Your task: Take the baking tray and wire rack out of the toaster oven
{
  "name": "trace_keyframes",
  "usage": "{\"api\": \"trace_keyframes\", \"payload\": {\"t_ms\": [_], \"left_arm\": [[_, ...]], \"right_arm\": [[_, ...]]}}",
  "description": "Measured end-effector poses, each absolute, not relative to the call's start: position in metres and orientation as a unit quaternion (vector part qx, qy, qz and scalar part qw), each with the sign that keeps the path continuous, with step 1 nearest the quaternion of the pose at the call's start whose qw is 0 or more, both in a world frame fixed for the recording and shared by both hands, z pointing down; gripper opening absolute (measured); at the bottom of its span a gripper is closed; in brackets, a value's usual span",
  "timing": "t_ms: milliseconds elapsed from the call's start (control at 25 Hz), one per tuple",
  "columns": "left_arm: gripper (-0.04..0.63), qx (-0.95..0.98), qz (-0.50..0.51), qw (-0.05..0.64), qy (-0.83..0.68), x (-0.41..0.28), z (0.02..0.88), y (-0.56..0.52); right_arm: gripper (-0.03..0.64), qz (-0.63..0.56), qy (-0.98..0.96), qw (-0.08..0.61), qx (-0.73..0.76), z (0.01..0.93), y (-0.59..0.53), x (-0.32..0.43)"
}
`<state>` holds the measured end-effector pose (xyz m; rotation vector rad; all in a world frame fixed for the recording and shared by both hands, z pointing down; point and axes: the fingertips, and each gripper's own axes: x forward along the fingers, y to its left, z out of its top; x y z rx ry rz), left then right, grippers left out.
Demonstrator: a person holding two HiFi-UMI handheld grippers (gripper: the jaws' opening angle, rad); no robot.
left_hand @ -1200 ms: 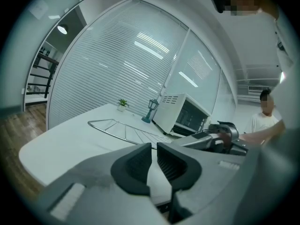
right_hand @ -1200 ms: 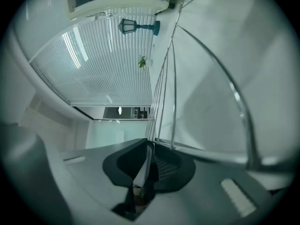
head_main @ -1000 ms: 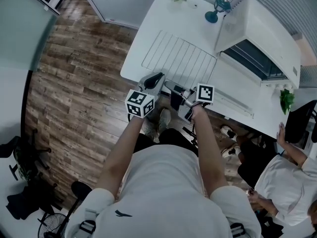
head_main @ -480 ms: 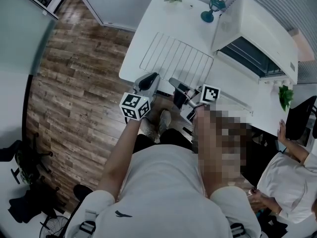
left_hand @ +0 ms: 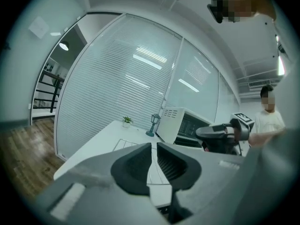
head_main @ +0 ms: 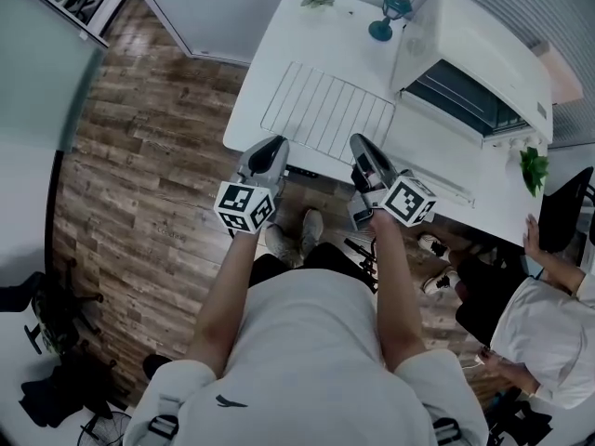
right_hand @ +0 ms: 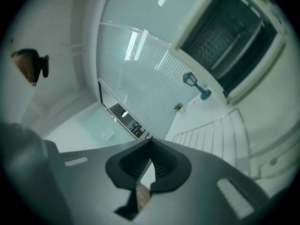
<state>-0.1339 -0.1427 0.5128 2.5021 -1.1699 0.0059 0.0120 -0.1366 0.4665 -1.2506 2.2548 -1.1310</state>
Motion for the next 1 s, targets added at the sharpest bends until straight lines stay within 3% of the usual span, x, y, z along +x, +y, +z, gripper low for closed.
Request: {"api": "trace_keyframes", "payload": {"t_ms": [480,1000], "left_arm": [[0.026,0.888,-0.028,0.117,-0.445,-0.156,0.459,-0.131],[0.011,0.898,-0.048,0.098,-0.426,-0.157,0.436,-0.127]], "right_arm": [[0.0,-0.035,0.753,0.056,-0.655,0.39,-0.092,0.081],[0.0,-0.021,0.73,0.052,-0.681,0.386,-0.064,0.088]]}}
